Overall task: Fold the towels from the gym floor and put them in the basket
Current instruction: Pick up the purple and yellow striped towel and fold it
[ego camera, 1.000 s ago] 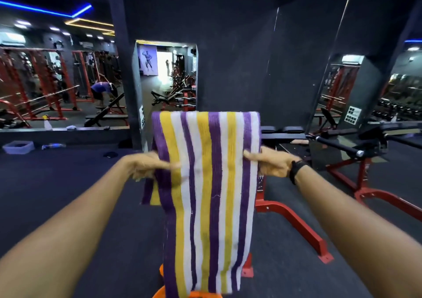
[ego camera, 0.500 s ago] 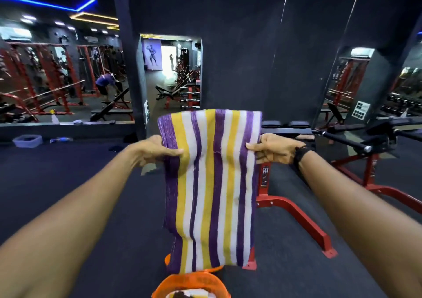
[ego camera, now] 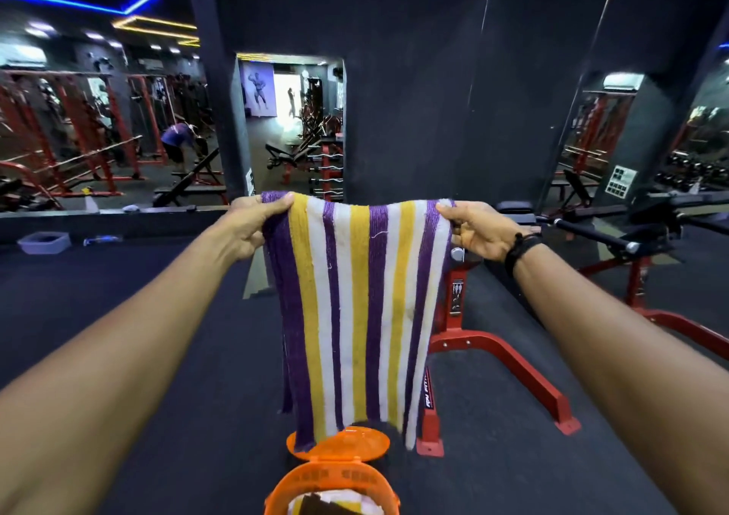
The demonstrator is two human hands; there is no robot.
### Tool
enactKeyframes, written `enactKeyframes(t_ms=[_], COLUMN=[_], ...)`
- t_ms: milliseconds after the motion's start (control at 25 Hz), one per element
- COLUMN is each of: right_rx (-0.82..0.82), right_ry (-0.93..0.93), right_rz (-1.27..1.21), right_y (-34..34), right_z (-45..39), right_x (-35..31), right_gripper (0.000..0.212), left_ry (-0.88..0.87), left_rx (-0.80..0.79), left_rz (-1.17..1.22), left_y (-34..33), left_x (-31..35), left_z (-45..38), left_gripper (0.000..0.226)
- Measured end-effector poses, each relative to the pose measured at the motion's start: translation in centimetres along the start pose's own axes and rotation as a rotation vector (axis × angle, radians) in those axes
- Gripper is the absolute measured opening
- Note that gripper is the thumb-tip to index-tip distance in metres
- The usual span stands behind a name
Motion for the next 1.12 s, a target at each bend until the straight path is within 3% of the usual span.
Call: enactKeyframes(t_ms=[120, 280, 520, 680, 760, 920, 1000, 1120], right_rx=[0.029, 0.077, 0.128, 0.144, 0.193, 0.457, 0.395, 0.104], right_ry=[0.045, 0.1, 0.117, 0.196, 0.239, 0.396, 0.373, 0.167], right_rz=[0.0, -0.041, -0.037, -0.087, 0.107, 0.717, 0.825, 0.889], right_y=[0.0, 0.0, 0.6, 1.2, 1.3, 1.8, 1.9, 0.9], right_z=[0.3, 0.5, 0.5, 1.3, 1.5, 1.0, -0.1, -0.5], right_x=[-1.1, -2.1, -2.1, -2.3, -2.1, -2.3, -1.1, 1.5], right_gripper=[0.01, 0.012, 0.008, 0.044, 0.039, 0.013, 0.02, 0.02], left_ry=[-0.065, -0.133, -0.21, -0.226, -0.295, -0.498, -0.45, -0.164], left_rx=[0.024, -0.114, 0.013, 0.038, 0.031, 0.037, -0.112, -0.537], left_rz=[-0.005, -0.114, -0.099, -0.148, -0.34, -1.117, -1.206, -1.086], left_y=[0.4, -0.7, 0.2, 0.9, 1.5, 1.5, 0.9, -0.4], left_x=[1.3, 2.7, 3.5, 3.2, 3.5, 4.6, 3.2, 0.3], left_z=[-0.4, 0.1, -0.4, -0.5, -0.3, 0.1, 0.0, 0.8], left_gripper=[0.005, 0.019, 0.015, 0.038, 0.042, 0.021, 0.018, 0.012])
Point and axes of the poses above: each hand's wrist, its own z-axis away from the middle knuckle, its own y-axis out of the back of the hand, x = y × z, the point moved 8 cm from there along -z, towards the middle knuckle, and after that the axes turned 13 degrees about -y, right-handed, at the moved point
